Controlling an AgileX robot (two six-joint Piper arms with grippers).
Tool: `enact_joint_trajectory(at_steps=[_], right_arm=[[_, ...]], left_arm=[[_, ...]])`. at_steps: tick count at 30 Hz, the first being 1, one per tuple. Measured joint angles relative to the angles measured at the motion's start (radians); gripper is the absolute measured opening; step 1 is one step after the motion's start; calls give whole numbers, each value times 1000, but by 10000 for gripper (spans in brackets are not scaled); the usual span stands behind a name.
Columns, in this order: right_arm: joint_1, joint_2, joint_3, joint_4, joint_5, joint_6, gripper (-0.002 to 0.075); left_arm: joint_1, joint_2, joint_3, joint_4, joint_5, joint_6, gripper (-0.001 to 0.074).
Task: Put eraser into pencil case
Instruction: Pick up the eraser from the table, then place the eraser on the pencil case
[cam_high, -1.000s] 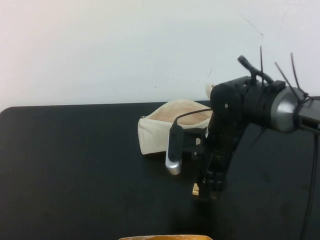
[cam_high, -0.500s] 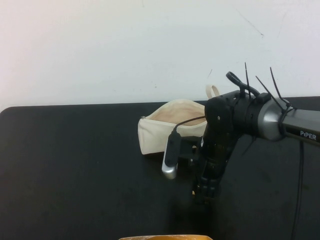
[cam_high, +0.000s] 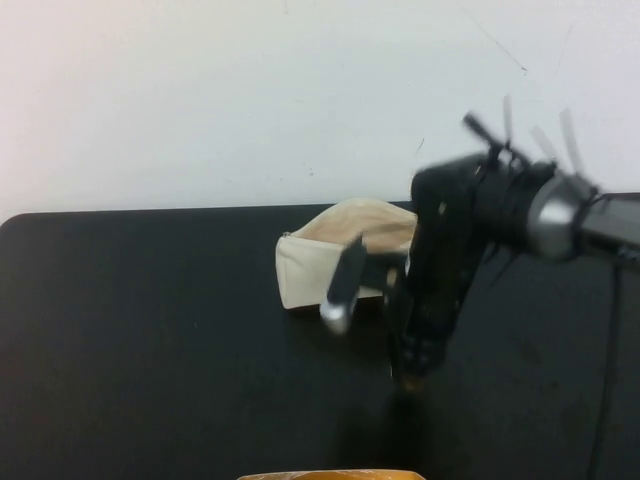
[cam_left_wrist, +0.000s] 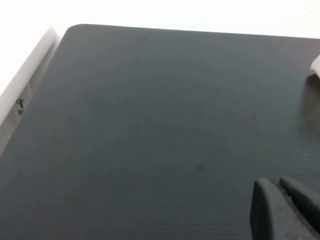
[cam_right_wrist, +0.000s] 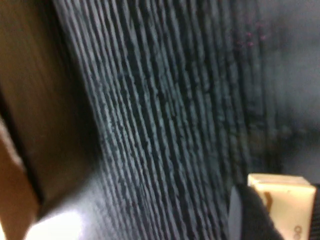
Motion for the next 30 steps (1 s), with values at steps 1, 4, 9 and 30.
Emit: enact_joint_trajectory(at_steps=[1, 4, 9, 30], right_arm=[[0, -25, -10, 0, 2, 12, 206], [0, -110, -43, 0, -23, 32, 206], [0, -199, -61, 0, -266, 35, 206], [-27, -90, -67, 94, -480, 109, 335]], left_arm=[[0, 0, 0, 0, 0, 0, -2], [0, 0, 0, 0, 0, 0, -2], [0, 0, 0, 0, 0, 0, -1], [0, 0, 0, -2, 0, 0, -2]])
